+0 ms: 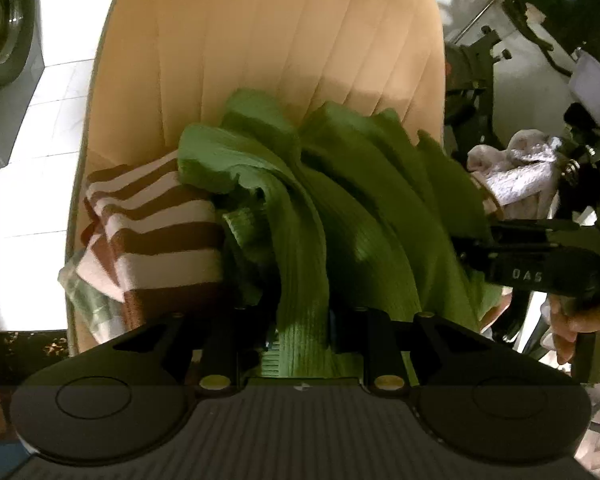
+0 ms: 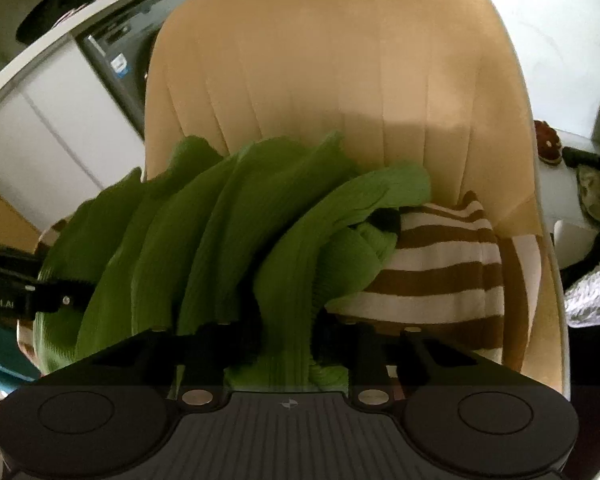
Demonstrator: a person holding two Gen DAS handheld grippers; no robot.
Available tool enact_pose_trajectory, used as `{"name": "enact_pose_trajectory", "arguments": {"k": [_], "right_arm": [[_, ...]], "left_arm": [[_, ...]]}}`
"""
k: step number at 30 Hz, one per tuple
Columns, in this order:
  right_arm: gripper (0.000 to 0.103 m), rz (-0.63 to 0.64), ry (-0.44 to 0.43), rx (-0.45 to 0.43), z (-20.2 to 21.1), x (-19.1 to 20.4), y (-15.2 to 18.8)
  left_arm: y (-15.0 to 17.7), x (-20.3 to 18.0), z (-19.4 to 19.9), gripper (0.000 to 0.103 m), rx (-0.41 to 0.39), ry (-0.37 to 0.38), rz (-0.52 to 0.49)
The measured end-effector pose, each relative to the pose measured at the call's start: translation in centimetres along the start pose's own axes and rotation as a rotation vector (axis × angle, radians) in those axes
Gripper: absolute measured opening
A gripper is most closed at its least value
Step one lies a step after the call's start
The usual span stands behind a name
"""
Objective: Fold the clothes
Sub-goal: 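Carry the sweater with both grippers over the clothes stack on the chair, then lower the sweater onto the stack and open both grippers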
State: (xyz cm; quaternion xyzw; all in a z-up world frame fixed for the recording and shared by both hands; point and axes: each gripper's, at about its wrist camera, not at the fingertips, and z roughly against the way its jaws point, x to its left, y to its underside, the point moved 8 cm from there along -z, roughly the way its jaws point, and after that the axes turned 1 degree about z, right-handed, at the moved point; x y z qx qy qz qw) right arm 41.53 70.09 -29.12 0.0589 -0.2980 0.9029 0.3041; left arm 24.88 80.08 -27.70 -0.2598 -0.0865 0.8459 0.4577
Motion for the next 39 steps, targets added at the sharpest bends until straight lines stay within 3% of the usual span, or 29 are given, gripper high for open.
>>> {"name": "enact_pose_trajectory", "arguments": {"k": [6, 12, 16, 22, 28, 31, 34, 35, 36, 38, 39], "right_arm": [[0.017, -0.013, 0.034, -0.018, 1.2, -1.4, 0.3], [0.017, -0.111, 0.135, -0.05, 5.4, -7.1, 1.0], [0.017, -0.152, 0.118, -0.008, 5.0, -8.9, 2.5], [0.017, -0.114, 0.091, -0.007, 5.0, -7.5, 1.9], [0.018, -0.056, 0.128, 0.032, 3.1, -7.2, 2.7], [0.024, -0.043, 0.155, 0.028, 2.9, -7.3, 2.9], [0.042, -0.027, 0.211, 0.007, 4.0, -6.8, 2.4], [0.06, -0.022, 0.235, -0.002, 4.5, -6.6, 2.2], [0.07, -0.017, 0.258, -0.027, 5.1, -6.4, 1.9], [0.073, -0.014, 0.241, -0.074, 6.7, -5.5, 1.4], [0.079, -0.019, 0.224, -0.084, 7.3, -5.1, 1.3]], "left_arm": [[0.0, 1.2, 2.1, 0.023, -0.046, -0.012, 0.01], [0.7, 2.8, 4.0, 0.023, -0.089, -0.018, 0.029], [1.1, 3.3, 4.0, 0.023, -0.087, -0.007, 0.046], [-0.2, 3.5, 5.7, 0.023, -0.113, -0.01, 0.014], [1.3, 4.0, 4.3, 0.024, -0.075, -0.055, 0.048], [1.8, 3.4, 3.4, 0.029, -0.075, -0.107, 0.033], [1.7, 3.1, 3.9, 0.039, -0.093, -0.111, 0.064], [1.7, 2.9, 4.4, 0.044, -0.096, -0.125, 0.053], [1.6, 2.7, 5.0, 0.047, -0.1, -0.143, 0.037], [1.6, 2.2, 6.7, 0.062, -0.125, -0.208, -0.019], [1.6, 1.8, 7.8, 0.064, -0.154, -0.227, -0.037]]}}
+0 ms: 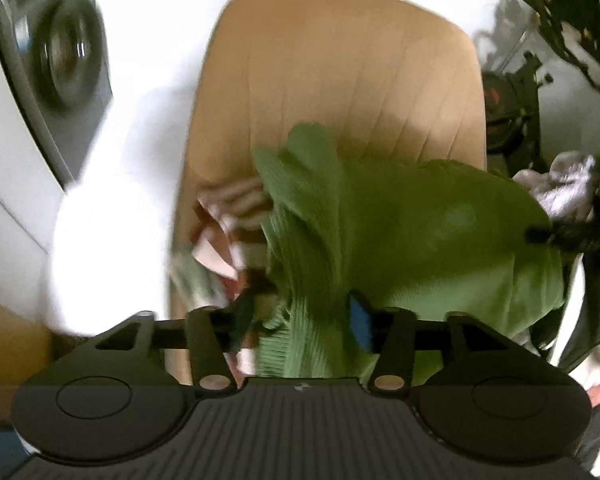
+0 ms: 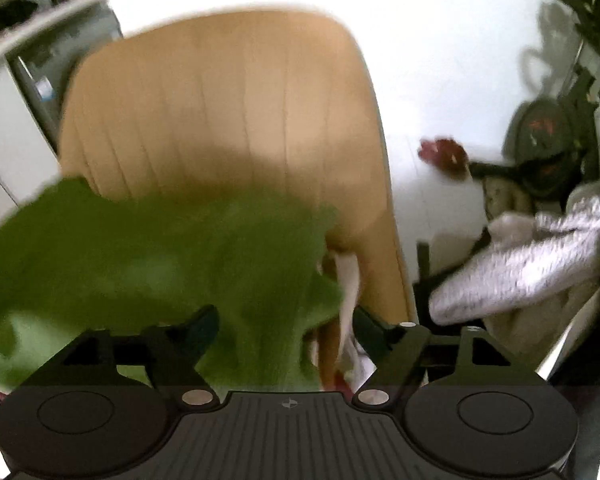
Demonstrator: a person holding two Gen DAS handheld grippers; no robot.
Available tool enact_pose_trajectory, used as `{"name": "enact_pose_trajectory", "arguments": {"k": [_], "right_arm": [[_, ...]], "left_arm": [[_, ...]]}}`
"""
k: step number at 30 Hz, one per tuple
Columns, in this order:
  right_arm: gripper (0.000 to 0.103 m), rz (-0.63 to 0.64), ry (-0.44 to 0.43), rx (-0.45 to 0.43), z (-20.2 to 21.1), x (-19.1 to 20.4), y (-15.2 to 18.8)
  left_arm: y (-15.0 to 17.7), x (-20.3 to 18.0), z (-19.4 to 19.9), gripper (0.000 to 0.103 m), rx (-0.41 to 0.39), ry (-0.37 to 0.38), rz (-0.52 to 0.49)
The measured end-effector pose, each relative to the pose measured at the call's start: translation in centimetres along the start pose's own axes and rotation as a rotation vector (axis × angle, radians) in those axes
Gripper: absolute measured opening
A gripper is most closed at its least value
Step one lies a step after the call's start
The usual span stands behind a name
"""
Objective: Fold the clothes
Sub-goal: 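Lower the sweater onto the stack and open both grippers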
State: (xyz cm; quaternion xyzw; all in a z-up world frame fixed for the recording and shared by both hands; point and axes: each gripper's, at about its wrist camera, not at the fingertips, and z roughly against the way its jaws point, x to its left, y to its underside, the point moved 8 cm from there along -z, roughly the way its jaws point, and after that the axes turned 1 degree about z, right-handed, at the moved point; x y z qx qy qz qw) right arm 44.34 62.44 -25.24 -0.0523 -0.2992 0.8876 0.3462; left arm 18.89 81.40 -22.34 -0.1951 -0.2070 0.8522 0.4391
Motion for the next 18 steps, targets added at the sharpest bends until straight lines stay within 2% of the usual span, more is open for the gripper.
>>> {"name": "enact_pose_trajectory", "arguments": {"k": [2, 5, 7, 11, 13, 16, 18], "right_arm": [[0.089, -0.009, -0.018, -0.001, 0.6, 0.5, 0.0], [0.097, -0.003, -0.054, 0.029, 0.6, 1.7, 0.5], [0.098, 0.007, -0.06, 0.06, -0.1, 2.5, 1.1], [0.1, 0.041, -0.051, 0.109, -2.0, 3.8, 2.5], [0.101, 0.071, -0.024, 0.117, -3.0, 3.9, 3.1], [0.102, 0.086, 0.029, 0.141, -4.8, 3.3, 4.0], [0.102, 0.074, 0.027, 0.164, -5.9, 3.1, 4.5]], "left_arm": [[-0.6, -0.3, 1.9, 0.071, -0.053, -0.005, 0.004], [-1.3, -1.7, 3.9, 0.078, -0.106, 0.037, 0.014], [-1.4, -3.3, 3.7, 0.083, -0.101, 0.077, -0.012], [-0.8, -6.6, 1.5, 0.084, -0.047, 0.173, -0.068], [-0.5, -6.8, -0.2, 0.084, -0.018, 0.174, -0.06], [0.3, -5.6, -3.3, 0.084, 0.032, 0.106, -0.011], [1.2, -4.7, -5.0, 0.084, 0.071, 0.08, 0.003]]}}
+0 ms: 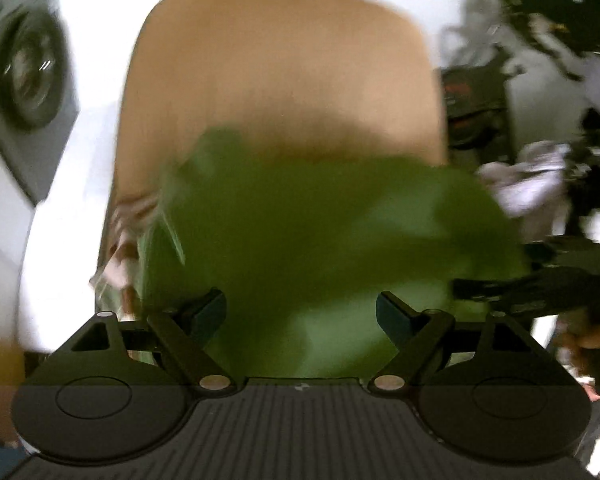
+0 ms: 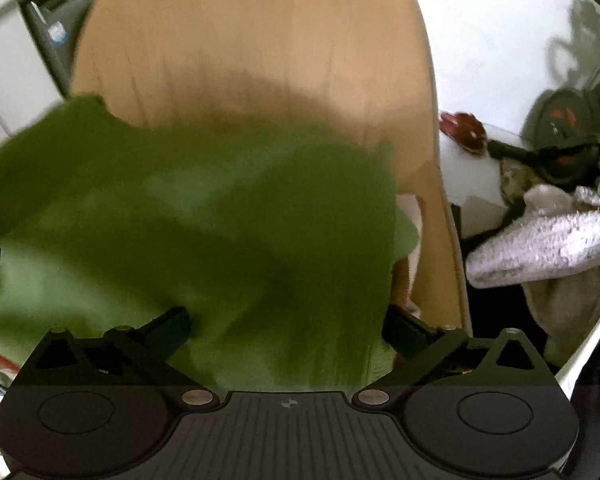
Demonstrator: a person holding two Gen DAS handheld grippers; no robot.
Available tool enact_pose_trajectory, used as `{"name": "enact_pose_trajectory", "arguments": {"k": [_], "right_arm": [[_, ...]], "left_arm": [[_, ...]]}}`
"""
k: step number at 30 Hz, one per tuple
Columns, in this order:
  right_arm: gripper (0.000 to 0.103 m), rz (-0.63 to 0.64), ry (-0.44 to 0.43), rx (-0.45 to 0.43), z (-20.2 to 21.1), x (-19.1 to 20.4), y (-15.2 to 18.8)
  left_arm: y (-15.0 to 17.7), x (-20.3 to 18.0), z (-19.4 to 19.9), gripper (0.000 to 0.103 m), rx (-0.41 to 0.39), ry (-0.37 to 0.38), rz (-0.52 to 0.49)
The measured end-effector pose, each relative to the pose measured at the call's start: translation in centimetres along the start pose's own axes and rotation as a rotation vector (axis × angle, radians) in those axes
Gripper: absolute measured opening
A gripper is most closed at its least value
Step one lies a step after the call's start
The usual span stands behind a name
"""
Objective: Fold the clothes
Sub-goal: 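Lower the sweater onto the stack and open both grippers, then press the open grippers on the sweater to flatten it on the stack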
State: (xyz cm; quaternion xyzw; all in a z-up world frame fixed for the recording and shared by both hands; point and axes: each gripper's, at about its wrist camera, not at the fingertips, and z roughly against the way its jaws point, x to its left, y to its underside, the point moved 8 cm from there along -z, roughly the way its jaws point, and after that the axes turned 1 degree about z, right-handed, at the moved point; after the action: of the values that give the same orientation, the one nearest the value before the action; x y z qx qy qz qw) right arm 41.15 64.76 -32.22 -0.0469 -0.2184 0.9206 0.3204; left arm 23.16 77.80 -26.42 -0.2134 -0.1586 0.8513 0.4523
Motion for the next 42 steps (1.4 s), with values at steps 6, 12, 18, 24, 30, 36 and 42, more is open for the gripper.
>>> {"name": "enact_pose_trajectory", "arguments": {"k": [6, 12, 18, 24, 30, 36, 42], "right_arm": [[0.102, -0.012, -0.007, 0.028, -1.0, 0.5, 0.2], [0.102, -0.021, -0.039, 0.025, -1.1, 0.3, 0.3], [0.102, -0.035, -0.054, 0.048, -1.3, 0.2, 0.2], [0.102, -0.032, -0.045, 0.04, -1.0, 0.6, 0.3], [0.102, -0.055, -0.036, 0.012, -0.7, 0.7, 1.1], [0.102, -0.153, -0.107, 0.141, -1.5, -0.3, 0.6], [0.102, -0.179, -0.184, 0.279, -2.6, -1.1, 0.3]], "left_arm": [[0.7, -0.8, -2.0, 0.102, 0.058, -0.022, -0.03], [0.8, -1.7, -2.8, 0.102, 0.08, -0.1, -0.037], [1.1, -2.1, -3.4, 0.103, 0.1, -0.18, -0.085], [1.1, -2.7, -4.0, 0.103, 0.083, -0.217, -0.092], [1.2, -3.6, -4.8, 0.103, 0.097, -0.279, -0.116], [1.2, -3.5, -4.9, 0.103, 0.092, -0.282, -0.098], [1.3, -3.5, -5.1, 0.103, 0.068, -0.277, -0.113]]}}
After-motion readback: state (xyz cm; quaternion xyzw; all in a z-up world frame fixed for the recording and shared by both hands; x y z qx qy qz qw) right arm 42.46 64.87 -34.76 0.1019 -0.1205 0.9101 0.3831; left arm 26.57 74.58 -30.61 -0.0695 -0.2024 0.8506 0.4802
